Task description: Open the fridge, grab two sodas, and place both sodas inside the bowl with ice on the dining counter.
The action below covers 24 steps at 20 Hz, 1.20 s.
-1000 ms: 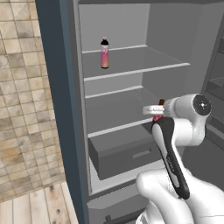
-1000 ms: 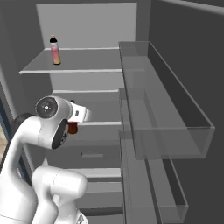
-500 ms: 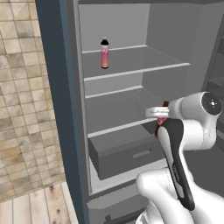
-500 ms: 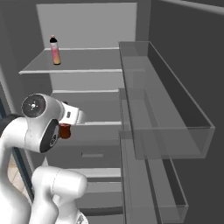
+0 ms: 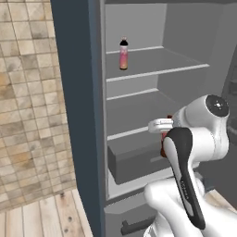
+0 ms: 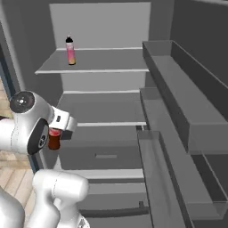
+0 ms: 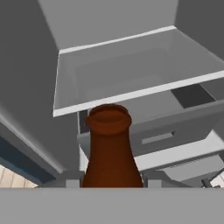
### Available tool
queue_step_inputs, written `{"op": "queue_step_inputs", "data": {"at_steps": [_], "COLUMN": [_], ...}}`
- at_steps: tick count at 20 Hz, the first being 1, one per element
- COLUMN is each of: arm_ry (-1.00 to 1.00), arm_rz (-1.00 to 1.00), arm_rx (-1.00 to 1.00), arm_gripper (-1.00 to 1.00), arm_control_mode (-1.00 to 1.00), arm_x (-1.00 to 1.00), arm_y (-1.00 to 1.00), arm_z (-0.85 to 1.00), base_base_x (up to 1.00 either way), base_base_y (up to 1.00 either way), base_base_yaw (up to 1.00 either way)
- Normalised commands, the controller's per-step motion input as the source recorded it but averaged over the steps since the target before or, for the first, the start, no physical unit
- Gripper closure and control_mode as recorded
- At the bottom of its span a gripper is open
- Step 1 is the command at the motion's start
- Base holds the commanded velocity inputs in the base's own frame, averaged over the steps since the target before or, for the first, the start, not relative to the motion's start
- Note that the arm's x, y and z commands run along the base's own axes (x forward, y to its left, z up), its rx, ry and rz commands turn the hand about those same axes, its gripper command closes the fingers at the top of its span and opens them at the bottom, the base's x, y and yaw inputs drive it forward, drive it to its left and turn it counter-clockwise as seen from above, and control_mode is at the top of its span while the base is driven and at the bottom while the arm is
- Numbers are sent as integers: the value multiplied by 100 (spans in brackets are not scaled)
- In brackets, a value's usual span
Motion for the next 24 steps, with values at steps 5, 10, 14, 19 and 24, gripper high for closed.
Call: {"op": "queue_step_inputs", "data": {"at_steps": [5, 10, 14, 19, 24], "arm_ry": [0, 0, 0, 0, 0], "arm_rz": [0, 0, 0, 0, 0], "arm_rx": [0, 0, 0, 0, 0], "arm_gripper": [100, 100, 100, 100, 100], "arm_control_mode": [100, 100, 100, 100, 100], "arm_x": [0, 0, 0, 0, 0], "arm_y": [0, 0, 0, 0, 0], "arm_z": [0, 0, 0, 0, 0], "base_base_x": [-44, -33, -41, -51, -49], "base_base_y": [47, 40, 38, 53, 59], "base_base_yaw": [-2, -1, 0, -4, -15]}}
